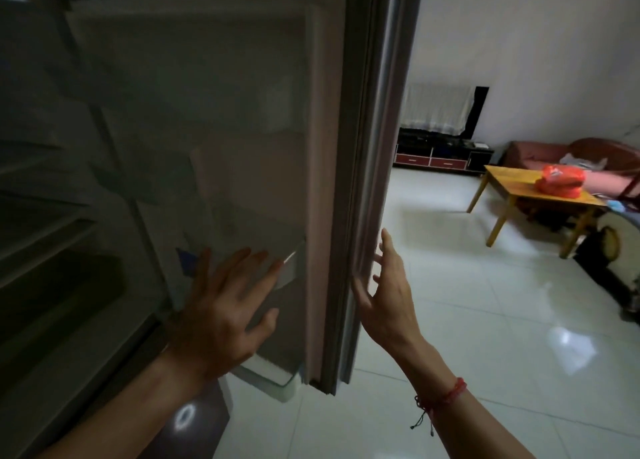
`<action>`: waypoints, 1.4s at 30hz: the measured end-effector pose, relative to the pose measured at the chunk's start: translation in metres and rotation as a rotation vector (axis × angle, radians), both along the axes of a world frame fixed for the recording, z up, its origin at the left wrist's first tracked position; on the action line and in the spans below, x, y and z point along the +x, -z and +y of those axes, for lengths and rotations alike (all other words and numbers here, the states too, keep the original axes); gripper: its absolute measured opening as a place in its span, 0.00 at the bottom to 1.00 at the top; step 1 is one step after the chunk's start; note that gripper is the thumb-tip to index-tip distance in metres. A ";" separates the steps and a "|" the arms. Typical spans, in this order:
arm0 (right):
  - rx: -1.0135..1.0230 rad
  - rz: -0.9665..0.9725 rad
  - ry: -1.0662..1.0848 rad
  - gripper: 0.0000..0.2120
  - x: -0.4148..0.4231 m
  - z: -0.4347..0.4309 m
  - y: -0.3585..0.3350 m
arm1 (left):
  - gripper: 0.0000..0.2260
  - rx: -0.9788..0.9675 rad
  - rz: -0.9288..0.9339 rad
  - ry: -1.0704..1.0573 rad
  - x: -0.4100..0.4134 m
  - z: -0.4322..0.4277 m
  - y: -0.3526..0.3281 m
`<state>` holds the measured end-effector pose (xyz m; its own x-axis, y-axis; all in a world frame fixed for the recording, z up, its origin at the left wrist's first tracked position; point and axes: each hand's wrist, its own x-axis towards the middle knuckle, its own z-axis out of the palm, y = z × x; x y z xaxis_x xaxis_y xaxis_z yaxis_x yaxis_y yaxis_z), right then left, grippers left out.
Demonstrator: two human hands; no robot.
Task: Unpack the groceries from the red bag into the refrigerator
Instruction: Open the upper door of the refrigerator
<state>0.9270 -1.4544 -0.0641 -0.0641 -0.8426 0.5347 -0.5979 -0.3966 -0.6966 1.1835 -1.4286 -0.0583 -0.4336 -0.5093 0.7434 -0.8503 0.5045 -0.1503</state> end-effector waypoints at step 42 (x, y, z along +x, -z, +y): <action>0.372 -0.142 -0.012 0.36 -0.017 -0.318 -0.029 | 0.37 0.260 -0.145 -0.318 -0.088 -0.246 -0.020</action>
